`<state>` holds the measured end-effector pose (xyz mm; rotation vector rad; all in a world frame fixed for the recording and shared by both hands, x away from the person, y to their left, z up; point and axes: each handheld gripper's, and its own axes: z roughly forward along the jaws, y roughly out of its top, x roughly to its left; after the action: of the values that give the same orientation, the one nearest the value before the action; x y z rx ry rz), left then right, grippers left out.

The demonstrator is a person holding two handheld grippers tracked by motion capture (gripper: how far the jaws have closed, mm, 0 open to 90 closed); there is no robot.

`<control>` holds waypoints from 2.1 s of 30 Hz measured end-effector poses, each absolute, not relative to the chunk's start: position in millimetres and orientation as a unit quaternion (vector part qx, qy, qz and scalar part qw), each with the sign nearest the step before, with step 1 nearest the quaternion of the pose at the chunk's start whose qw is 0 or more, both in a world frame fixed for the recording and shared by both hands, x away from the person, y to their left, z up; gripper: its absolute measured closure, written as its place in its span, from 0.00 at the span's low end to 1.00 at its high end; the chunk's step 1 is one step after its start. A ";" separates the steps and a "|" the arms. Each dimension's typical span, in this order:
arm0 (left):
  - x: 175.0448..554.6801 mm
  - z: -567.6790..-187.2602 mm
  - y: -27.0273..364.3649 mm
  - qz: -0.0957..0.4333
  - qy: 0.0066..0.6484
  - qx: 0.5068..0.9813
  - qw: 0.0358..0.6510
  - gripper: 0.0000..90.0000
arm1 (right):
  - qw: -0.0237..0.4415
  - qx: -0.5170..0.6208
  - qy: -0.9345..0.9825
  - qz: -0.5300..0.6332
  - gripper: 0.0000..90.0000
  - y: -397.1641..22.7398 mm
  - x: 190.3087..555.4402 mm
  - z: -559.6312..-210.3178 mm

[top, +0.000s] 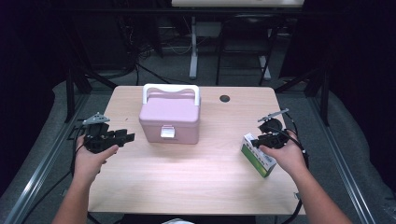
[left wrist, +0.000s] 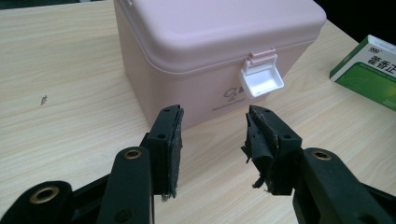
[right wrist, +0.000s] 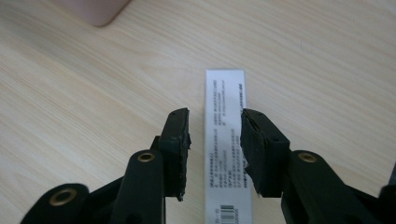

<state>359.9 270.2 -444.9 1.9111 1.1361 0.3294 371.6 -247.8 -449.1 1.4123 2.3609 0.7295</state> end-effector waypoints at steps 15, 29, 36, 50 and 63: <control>371.4 -453.1 268.6 0.130 0.458 0.772 0.422 0.65 | 0.146 0.459 0.820 0.308 0.69 -204.9 364.8 -442.6; 390.8 -459.9 271.0 0.119 0.455 0.778 0.416 0.67 | 0.140 0.449 0.819 0.329 0.67 -175.8 380.2 -458.0; 402.9 -464.6 278.0 0.125 0.456 0.774 0.420 0.67 | 0.135 0.440 0.822 0.334 0.68 -158.3 390.0 -462.0; 430.2 -484.5 274.4 0.159 0.461 0.771 0.409 0.78 | 0.152 0.450 0.805 0.356 0.69 -128.7 415.6 -470.2; 450.3 -504.0 269.9 0.157 0.472 0.765 0.408 0.81 | 0.152 0.478 0.786 0.363 0.70 -116.9 439.8 -491.2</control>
<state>450.3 269.9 -504.0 1.9288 1.1891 0.3962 439.8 -116.9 -491.2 1.3710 2.2547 1.0410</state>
